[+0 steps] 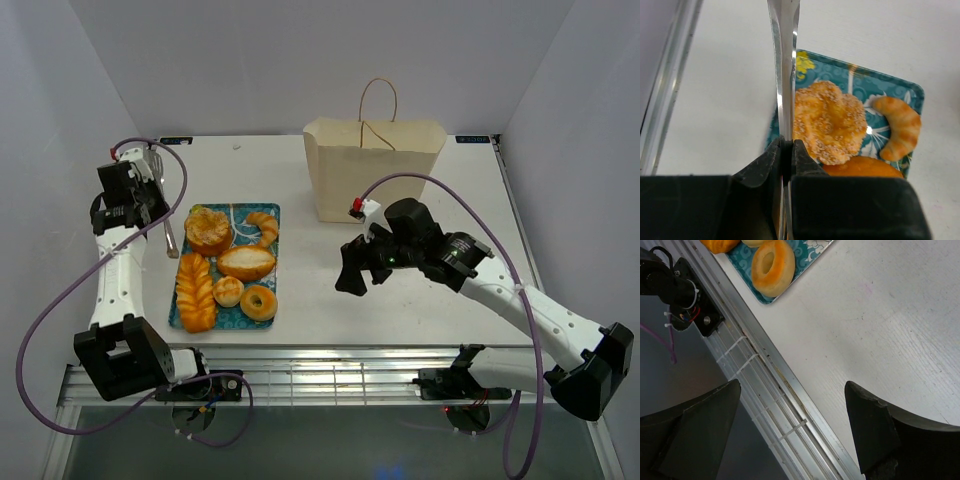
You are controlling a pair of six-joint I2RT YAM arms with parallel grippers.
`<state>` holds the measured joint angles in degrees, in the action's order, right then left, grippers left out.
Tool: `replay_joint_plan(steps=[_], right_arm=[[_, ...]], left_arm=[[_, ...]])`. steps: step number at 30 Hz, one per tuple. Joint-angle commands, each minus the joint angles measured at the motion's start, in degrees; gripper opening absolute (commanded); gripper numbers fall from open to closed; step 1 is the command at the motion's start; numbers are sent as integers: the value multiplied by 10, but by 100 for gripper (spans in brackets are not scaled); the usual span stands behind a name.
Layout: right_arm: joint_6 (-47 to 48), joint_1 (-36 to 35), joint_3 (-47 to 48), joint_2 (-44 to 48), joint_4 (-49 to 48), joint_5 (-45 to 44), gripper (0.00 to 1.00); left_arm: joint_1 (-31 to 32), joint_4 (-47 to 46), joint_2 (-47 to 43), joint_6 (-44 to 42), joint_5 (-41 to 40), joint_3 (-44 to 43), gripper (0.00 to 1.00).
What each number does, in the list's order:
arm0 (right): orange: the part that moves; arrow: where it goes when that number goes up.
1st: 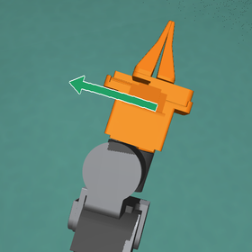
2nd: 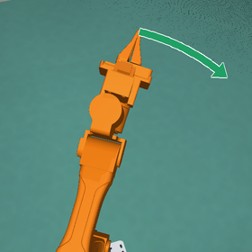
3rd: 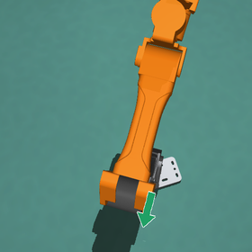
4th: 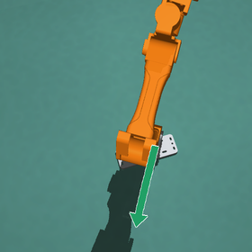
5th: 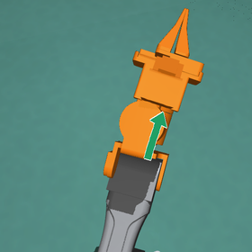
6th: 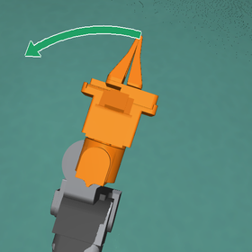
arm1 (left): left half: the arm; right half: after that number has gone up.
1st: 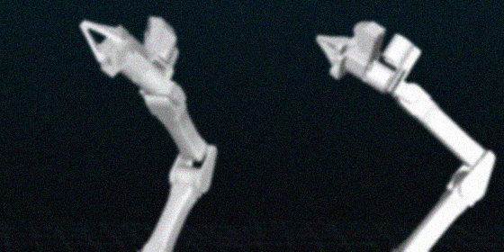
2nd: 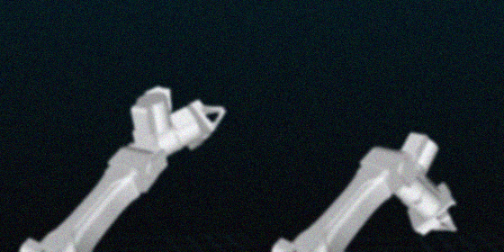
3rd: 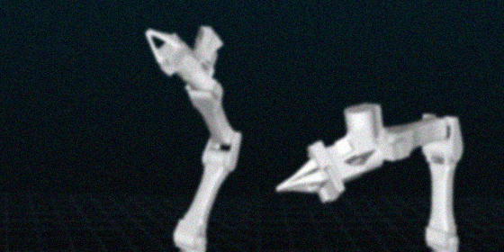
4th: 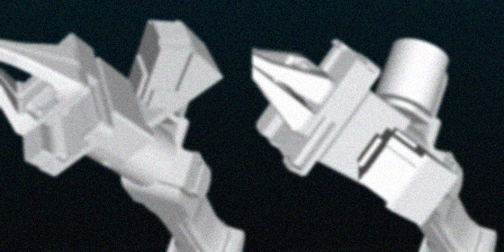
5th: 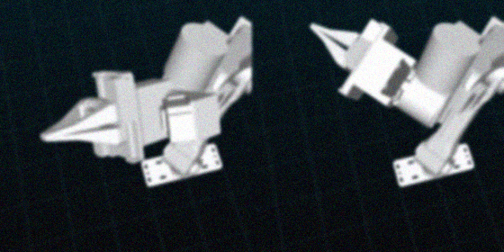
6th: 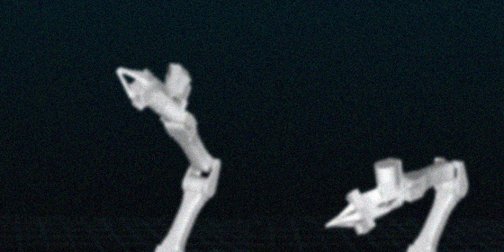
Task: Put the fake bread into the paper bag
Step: Pick up the clamp at the center of the board.
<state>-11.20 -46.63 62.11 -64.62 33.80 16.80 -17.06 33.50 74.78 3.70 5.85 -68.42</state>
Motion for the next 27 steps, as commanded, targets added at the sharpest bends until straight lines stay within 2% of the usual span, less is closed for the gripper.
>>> replay_joint_plan(steps=[1, 7, 11, 17, 23, 27], right_arm=[[-16, 7, 25, -5, -38, 21, 90], [-34, 11, 7, -2, -63, 23, 90], [-39, 15, 3, -3, -68, 33, 90], [-38, 18, -5, 5, -70, 39, 90], [-30, 31, -15, 16, -72, 61, 90], [-25, 44, -22, 20, -73, 82, 90]], left_arm=[[26, 2, -32, -4, 51, 11, 0], [37, 4, -42, -34, 42, 26, 0], [37, 3, -9, -62, -64, 20, 0], [37, -38, 98, -70, -112, -11, 0], [23, -58, 249, -114, -219, -48, 0], [-12, -99, 301, -127, -214, -65, 0]])
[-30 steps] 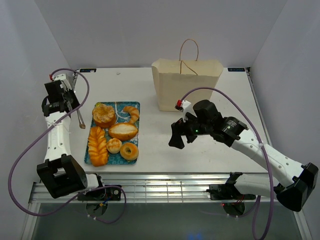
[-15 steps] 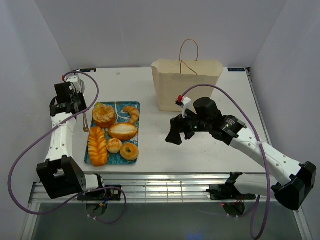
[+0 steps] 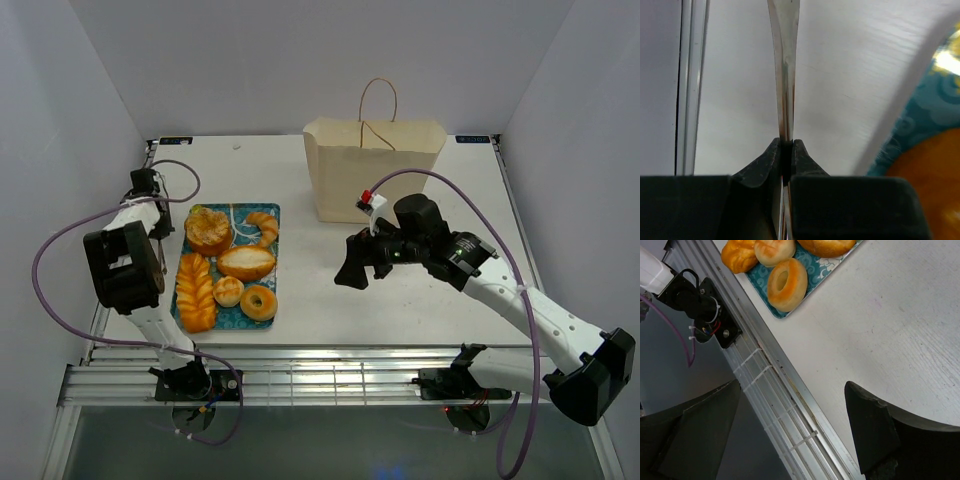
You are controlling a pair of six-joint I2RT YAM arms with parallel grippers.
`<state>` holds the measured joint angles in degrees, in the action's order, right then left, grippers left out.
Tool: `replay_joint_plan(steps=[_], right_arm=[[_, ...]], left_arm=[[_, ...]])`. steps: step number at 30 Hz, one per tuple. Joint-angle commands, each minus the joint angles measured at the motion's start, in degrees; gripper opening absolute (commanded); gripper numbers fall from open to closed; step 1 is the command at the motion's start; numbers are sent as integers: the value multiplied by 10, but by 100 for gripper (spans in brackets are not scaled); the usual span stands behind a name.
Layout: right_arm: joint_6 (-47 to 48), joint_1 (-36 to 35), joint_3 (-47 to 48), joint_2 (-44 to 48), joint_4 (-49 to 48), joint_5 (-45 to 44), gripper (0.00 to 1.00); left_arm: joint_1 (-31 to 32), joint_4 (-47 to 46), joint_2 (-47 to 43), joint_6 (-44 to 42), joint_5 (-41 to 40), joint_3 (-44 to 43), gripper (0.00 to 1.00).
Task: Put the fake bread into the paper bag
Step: Pick up the clamp at the center of the board.
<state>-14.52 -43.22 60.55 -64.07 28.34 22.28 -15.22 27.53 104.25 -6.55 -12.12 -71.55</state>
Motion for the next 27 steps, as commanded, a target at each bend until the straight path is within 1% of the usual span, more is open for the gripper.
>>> replay_joint_plan(steps=[1, 2, 4, 6, 8, 9, 10, 11, 13, 14, 15, 17, 20, 21, 22, 24, 26, 27], right_arm=[[8, 12, -7, 15, -18, 30, 90], [8, 17, -10, 16, -19, 36, 90], [8, 21, -14, 19, -21, 41, 90], [6, 24, -22, 23, -27, 45, 90], [5, 27, -28, 23, -29, 49, 90], [6, 28, -30, 23, -29, 49, 90], [6, 28, -31, 24, -29, 49, 90], [7, 30, -31, 25, -29, 48, 90], [6, 31, -34, 30, -30, 47, 90], [6, 31, -35, 32, -31, 47, 90], [6, 31, -36, 35, -31, 47, 90], [6, 32, -37, 40, -31, 43, 90], [10, 33, -40, 50, -31, 38, 90], [12, 34, -40, 50, -31, 37, 90], [13, 34, -39, 50, -31, 38, 90], [14, 33, -39, 47, -32, 41, 90], [13, 34, -40, 45, -36, 44, 90], [13, 34, -41, 45, -38, 44, 90]], left_arm=[[-33, -47, 17, -34, -26, -34, 0], [-36, -53, 35, -43, -30, -35, 0], [-43, -77, 46, -72, -11, -26, 0], [-64, -98, 53, -65, 13, -17, 0], [-87, -130, 44, -63, 75, 21, 0], [-89, -172, 34, -65, 75, 37, 0], [-91, -185, 35, -69, 76, 57, 0], [-96, -190, 39, -73, 102, 56, 0], [-97, -190, 57, -84, 107, 50, 0], [-98, -198, 61, -84, 111, 50, 2], [-98, -204, 64, -84, 111, 52, 17], [-99, -222, 71, -87, 117, 60, 21], [-99, -232, 82, -93, 148, 64, 30], [-99, -236, 84, -93, 149, 67, 34], [-99, -238, 87, -93, 151, 69, 41], [-99, -240, 95, -95, 157, 74, 44], [-99, -245, 97, -96, 159, 81, 50], [-99, -247, 97, -105, 159, 88, 51]])
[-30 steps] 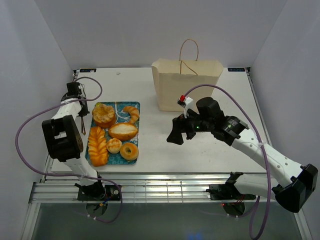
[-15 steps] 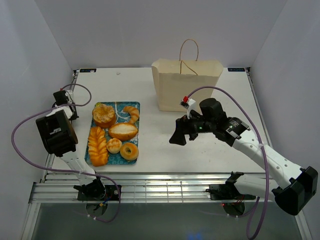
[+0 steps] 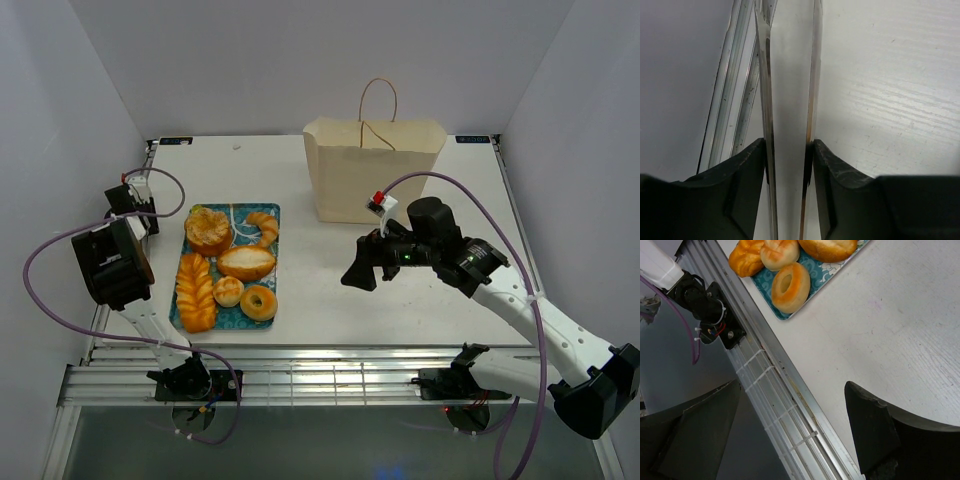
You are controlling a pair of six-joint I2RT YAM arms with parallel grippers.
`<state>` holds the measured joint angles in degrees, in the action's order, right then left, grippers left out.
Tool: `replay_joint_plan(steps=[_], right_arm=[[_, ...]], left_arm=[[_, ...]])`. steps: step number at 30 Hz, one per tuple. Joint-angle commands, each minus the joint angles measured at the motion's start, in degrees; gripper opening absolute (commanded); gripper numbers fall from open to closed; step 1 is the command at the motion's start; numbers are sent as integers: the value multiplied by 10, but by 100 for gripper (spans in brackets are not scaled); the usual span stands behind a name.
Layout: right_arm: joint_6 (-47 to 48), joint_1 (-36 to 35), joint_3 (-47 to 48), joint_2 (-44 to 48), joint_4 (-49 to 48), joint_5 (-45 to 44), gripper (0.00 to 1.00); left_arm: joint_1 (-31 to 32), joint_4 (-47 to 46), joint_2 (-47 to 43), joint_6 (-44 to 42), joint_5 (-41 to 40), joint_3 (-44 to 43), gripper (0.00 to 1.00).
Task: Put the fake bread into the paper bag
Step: Pick up the clamp at the center of the board.
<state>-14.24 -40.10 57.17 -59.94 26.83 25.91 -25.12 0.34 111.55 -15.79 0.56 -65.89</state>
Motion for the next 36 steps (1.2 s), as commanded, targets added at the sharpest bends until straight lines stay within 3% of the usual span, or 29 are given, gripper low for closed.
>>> replay_joint_plan(steps=[1, 8, 18, 23, 28, 32, 36], right_arm=[[11, 3, -7, 3, -23, 8, 90], [11, 3, -4, 4, -23, 9, 90], [12, 3, -10, 24, -21, 5, 90], [13, 3, -14, 40, -19, -6, 90], [15, 2, -14, 38, -21, -3, 90], [16, 3, -13, 33, -23, -1, 90], [16, 3, -14, 33, -23, -4, 90]], left_arm=[[0, 23, 25, -13, 30, 33, 53], [-3, 21, 11, -17, 62, 44, 59], [-16, 2, -21, -28, 124, 88, 60], [-19, 6, -6, -39, 151, 82, 52], [-22, 6, 3, -28, 167, 86, 53], [-23, 2, 7, -26, 160, 92, 42], [-24, 2, -5, -19, 149, 86, 39]])
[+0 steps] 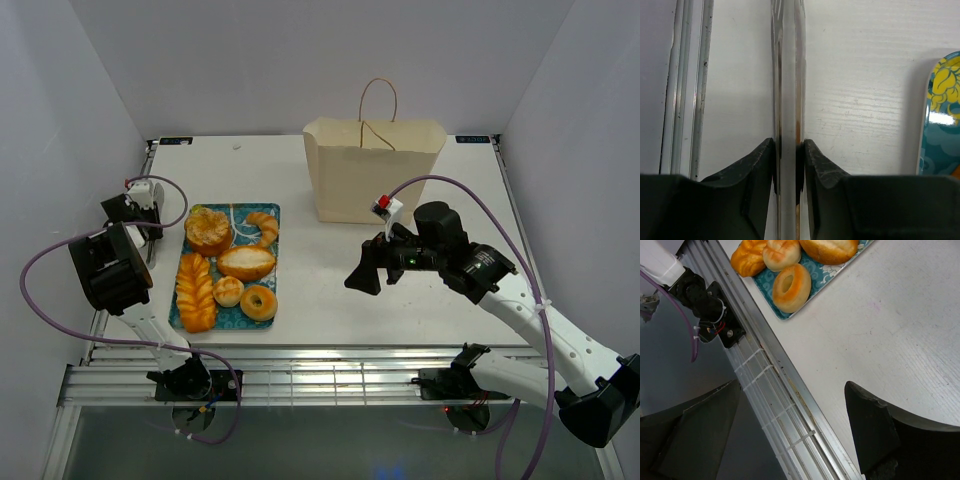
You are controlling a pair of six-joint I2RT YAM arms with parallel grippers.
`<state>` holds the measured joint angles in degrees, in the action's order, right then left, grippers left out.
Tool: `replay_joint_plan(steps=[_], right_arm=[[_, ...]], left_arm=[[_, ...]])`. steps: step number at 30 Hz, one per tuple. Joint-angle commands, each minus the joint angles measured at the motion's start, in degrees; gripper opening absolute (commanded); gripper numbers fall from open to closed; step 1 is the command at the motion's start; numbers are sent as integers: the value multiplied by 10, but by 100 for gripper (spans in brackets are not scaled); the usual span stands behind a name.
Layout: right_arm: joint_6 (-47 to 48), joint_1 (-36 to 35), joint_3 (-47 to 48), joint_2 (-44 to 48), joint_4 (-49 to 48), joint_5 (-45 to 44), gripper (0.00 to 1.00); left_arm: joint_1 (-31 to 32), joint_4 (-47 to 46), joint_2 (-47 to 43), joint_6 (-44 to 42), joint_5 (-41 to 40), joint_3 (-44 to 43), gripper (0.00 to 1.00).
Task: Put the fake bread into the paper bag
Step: Pick up the clamp at the center of the board.
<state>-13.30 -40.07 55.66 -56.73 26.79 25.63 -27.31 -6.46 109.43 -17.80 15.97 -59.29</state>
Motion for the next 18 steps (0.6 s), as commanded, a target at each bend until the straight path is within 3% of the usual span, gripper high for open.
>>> replay_joint_plan(steps=[1, 5, 8, 16, 18], right_arm=[[6, 3, 2, 2, -23, -2, 90], [6, 3, 5, 4, -23, -4, 90], [6, 3, 2, 6, -22, -4, 90], [9, 3, 5, 6, -23, -7, 90], [9, 3, 6, 6, -23, -5, 90]], left_arm=[[-3, 71, 11, 7, -6, 13, 39], [-4, 79, 13, 7, -6, 2, 39], [-4, 80, 20, 8, -8, -1, 53], [-4, 80, 22, 7, -29, 5, 59], [-4, 76, 14, 8, -31, 13, 65]])
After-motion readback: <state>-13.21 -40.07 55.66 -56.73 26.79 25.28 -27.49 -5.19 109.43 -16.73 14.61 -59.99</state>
